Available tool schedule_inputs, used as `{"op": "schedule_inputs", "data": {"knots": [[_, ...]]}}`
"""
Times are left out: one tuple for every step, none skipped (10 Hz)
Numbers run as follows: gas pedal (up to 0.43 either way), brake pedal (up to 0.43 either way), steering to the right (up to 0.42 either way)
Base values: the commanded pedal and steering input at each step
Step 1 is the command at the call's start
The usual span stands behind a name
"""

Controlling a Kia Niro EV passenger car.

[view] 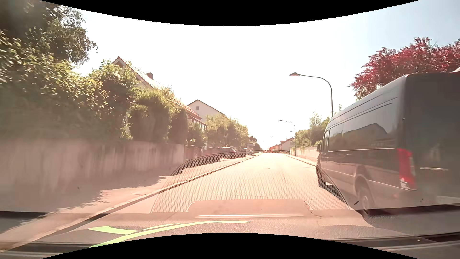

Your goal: Follow the waypoints while adhering to traffic rules and regulations

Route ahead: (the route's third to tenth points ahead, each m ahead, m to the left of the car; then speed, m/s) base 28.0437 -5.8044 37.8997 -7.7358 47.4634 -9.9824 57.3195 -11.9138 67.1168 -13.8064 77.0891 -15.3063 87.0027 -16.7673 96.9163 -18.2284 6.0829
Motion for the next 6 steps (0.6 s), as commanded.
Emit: {"op": "schedule_inputs", "data": {"knots": [[0.339,0.0,0.047],[0.339,0.0,0.059],[0.331,0.0,0.071],[0.331,0.0,0.081],[0.331,0.0,0.086],[0.331,0.0,0.089]]}}
